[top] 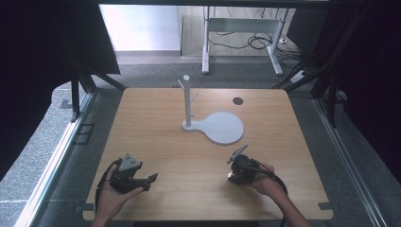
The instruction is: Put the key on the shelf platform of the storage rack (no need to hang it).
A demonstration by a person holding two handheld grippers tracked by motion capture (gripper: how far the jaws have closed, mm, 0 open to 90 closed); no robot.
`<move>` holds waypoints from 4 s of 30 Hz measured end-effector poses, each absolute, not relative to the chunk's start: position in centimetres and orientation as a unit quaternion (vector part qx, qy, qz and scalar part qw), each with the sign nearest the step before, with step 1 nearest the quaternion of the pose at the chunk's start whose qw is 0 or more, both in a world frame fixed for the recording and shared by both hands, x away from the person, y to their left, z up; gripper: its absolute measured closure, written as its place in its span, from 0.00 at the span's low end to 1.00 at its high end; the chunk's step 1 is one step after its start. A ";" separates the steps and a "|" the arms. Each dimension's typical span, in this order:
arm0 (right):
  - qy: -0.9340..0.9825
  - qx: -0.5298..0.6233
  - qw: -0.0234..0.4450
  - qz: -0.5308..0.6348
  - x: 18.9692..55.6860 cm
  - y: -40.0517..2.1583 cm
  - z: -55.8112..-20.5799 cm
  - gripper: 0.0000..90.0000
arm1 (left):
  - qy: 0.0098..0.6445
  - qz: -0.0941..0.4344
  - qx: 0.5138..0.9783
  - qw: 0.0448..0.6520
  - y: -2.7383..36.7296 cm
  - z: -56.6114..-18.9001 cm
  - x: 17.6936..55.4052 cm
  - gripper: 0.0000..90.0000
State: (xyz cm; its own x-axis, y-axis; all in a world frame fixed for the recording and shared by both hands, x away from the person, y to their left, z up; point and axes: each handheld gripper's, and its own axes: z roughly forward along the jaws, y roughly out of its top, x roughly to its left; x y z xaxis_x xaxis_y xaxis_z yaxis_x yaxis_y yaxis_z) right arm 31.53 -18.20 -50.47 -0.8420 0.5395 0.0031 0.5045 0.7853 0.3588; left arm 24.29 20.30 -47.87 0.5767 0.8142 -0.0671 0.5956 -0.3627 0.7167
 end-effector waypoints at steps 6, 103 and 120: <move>0.944 0.276 0.051 0.175 31.5 -18.3 -50.4 0.75 | 0.435 0.153 0.811 0.360 20.4 -47.9 24.3 0.30; 0.914 0.314 0.091 0.241 41.7 -17.9 -39.3 0.75 | 0.430 0.150 0.814 0.360 20.3 -47.9 24.3 0.30; 0.911 0.327 0.084 0.236 44.0 -17.7 -39.3 0.75 | 0.431 0.151 0.814 0.360 20.3 -47.8 24.3 0.30</move>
